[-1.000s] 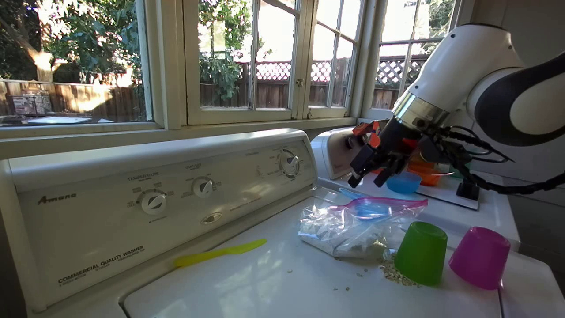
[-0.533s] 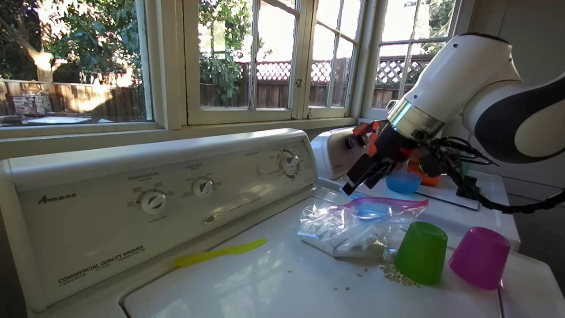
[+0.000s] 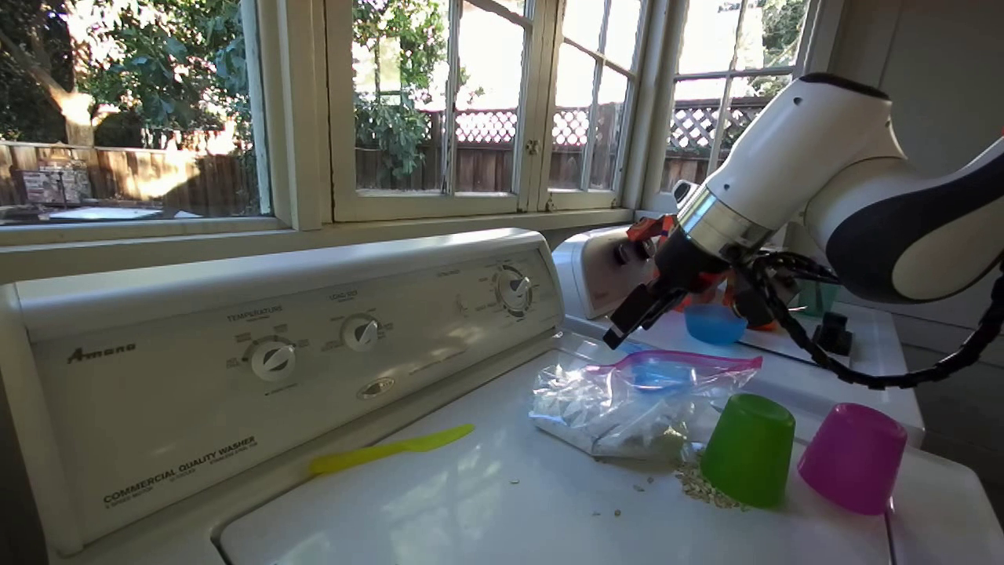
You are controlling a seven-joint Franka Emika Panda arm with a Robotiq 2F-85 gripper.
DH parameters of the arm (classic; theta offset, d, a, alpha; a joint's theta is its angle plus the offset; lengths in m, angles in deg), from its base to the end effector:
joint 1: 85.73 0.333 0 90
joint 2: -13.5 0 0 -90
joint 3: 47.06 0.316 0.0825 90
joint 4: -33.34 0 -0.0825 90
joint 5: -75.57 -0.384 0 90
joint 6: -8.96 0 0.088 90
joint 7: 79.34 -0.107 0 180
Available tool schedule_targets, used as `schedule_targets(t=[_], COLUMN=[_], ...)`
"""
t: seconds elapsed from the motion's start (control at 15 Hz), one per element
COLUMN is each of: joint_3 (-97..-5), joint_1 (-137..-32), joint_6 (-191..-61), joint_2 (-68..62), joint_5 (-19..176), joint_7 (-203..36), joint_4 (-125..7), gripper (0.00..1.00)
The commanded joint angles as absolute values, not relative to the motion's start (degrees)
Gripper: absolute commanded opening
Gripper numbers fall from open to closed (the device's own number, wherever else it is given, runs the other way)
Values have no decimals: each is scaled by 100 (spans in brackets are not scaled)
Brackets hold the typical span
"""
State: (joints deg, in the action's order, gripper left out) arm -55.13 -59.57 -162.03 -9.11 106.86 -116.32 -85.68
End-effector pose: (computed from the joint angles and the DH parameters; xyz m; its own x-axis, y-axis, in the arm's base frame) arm 0.5783 0.2317 0.2870 0.8290 0.2002 0.5222 0.1928 -0.9788 0.0693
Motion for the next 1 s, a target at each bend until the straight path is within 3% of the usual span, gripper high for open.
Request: schedule_targets(t=[0.0,0.53,0.6,0.93], joint_3=[-5743,-5639,-5625,-5997], joint_1=[-5745,-5711,-5707,-5257], joint_6=[-16307,-16330,-16361,-16728], joint_2=[-1169,-1096,-1043,-638], joint_5=[10909,10791,10793,11223], joint_7=[-11782,-11666,-11651,-11831], joint_4=[-8384,-8479,-8511,-8616], gripper=[70,6,2,6])
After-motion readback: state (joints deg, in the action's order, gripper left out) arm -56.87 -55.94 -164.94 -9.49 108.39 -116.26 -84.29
